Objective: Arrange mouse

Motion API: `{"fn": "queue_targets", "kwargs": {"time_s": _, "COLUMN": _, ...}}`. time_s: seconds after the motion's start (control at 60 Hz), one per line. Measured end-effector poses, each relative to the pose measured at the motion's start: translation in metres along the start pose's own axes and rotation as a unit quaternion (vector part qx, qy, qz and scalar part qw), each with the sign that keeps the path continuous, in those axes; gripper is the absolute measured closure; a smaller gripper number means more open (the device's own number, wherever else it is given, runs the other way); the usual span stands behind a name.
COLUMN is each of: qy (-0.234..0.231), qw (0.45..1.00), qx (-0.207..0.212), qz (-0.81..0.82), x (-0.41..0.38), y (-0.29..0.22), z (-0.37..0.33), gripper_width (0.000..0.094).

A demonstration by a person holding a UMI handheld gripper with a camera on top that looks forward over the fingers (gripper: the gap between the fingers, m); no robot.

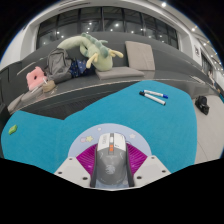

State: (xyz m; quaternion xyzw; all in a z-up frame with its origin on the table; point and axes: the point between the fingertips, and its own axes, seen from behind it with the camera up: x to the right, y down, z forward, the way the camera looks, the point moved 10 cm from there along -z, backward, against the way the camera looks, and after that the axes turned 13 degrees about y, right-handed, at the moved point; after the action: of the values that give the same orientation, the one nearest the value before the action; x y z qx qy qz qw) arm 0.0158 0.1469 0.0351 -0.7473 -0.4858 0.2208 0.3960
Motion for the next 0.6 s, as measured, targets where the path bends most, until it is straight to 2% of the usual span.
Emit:
{"fn": "queue_targets", "kwargs": {"time_s": 0.117, "qy": -0.002, "qw": 1.000, "qx": 0.008, "qz": -0.016, "x": 0.001, "y": 0.001, "z": -0.002, "gripper_width": 0.0362}}
{"fn": "queue_targets", "kwargs": {"time_s": 0.183, "qy": 0.008, "qw": 0.999, "qx": 0.013, "qz": -0.029, "x": 0.004, "y": 0.000, "z": -0.011, "gripper_width": 0.0056}}
{"fn": "queue_targets", "kwargs": {"time_s": 0.233, "qy": 0.017, "qw": 0.999, "qx": 0.024, "qz": -0.036, "x": 0.007, "y": -0.007, "z": -0.025, "gripper_width": 0.0111}}
{"fn": "queue_targets", "kwargs": {"time_s": 0.283, "qy": 0.017, "qw": 0.998, "qx": 0.042, "qz": -0.039, "x": 0.008, "y": -0.011, "z": -0.049, "gripper_width": 0.0077}}
{"fn": "queue_targets", "kwargs": {"time_s": 0.417, "qy": 0.001, "qw": 0.997, "qx": 0.072, "qz": -0.038, "x": 0.010, "y": -0.006, "z": -0.136, "gripper_width": 0.0081}}
{"fn": "queue_targets", "kwargs": {"time_s": 0.517, "qy": -0.018, "qw": 0.995, "qx": 0.092, "qz": -0.042, "x": 0.014, "y": 0.015, "z": -0.207, "gripper_width": 0.0083}}
{"fn": "queue_targets", "kwargs": {"time_s": 0.6, "qy": -0.038, "qw": 0.994, "qx": 0.093, "qz": -0.043, "x": 0.015, "y": 0.037, "z": -0.254, "gripper_width": 0.0081}}
